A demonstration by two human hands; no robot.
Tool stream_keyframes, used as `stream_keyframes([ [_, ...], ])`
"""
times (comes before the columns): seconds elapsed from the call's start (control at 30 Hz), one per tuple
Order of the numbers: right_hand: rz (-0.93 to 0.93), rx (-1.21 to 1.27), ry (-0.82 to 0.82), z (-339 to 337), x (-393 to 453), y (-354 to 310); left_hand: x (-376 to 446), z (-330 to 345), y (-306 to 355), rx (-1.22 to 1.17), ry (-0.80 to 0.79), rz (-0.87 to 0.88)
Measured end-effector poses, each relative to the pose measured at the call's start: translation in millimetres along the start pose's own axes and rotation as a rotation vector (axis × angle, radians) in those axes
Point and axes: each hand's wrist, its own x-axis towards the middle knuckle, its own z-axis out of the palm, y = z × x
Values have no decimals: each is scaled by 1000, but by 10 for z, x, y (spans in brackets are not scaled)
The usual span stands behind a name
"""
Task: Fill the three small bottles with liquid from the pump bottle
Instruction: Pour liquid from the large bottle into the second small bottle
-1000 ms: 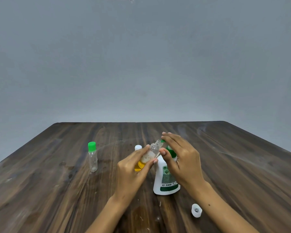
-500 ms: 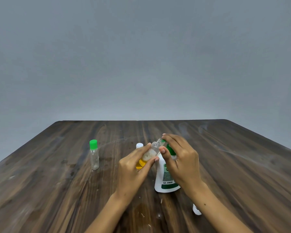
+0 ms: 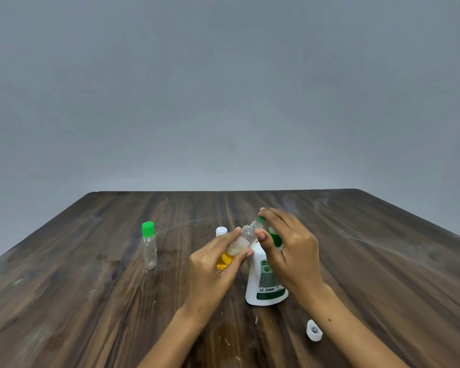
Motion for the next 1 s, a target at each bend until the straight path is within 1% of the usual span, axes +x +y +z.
stream_keyframes([
  [0.1, -27, -12, 5, -7, 15, 11, -8, -1, 0, 6, 0, 0],
  [0.3, -1, -29, 23, 20, -37, -2, 5, -5, -6, 22, 2, 12],
  [0.43, -37, -19, 17, -20, 33, 10, -3, -1, -7, 13, 14, 5],
  [0.63, -1, -12, 26, 41, -92, 7, 4, -3, -5, 31, -13, 16],
  [0.8, -46, -16, 20, -6, 30, 40, -4, 2, -30, 32, 2, 4],
  [1.0, -8, -4, 22, 58, -72, 20, 7, -2, -6, 25, -14, 9],
])
